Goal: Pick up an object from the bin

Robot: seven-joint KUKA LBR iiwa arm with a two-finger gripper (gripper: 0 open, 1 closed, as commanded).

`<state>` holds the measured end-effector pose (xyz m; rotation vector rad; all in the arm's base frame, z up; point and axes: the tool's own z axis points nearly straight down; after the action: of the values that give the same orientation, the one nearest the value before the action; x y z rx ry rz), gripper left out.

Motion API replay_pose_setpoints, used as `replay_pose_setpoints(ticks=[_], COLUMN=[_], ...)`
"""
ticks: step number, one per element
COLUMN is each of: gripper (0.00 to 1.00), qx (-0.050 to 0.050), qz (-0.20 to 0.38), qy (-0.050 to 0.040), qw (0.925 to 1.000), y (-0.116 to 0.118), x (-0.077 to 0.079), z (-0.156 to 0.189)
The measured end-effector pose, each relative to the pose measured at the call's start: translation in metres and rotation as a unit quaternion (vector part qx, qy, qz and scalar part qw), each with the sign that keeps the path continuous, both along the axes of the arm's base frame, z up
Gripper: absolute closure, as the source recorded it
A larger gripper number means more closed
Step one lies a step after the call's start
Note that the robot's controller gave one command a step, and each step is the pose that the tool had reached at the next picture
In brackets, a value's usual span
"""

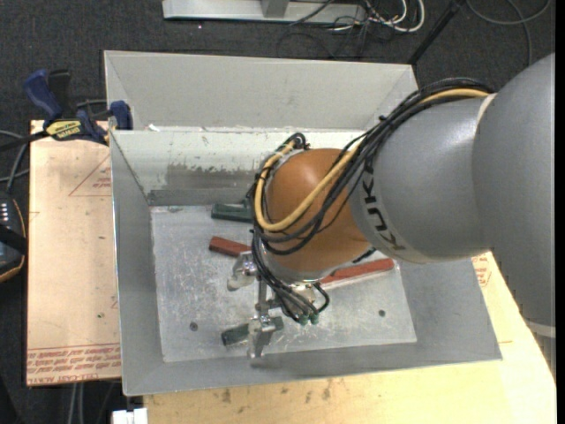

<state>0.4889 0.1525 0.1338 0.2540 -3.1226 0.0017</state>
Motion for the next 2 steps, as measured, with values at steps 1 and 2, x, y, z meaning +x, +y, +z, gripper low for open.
replay_pose_setpoints(ticks=[1,2], gripper=[1.00,1.00], qx=[0.005,0.005], qz=[0.063,0.063], qy=[-0.0140,-0.0141], qw=[0.9979,0.9979], y=[-0.0068,-0.0068], x=[0.0116,0.0116], z=[-0.0570,-0.0570])
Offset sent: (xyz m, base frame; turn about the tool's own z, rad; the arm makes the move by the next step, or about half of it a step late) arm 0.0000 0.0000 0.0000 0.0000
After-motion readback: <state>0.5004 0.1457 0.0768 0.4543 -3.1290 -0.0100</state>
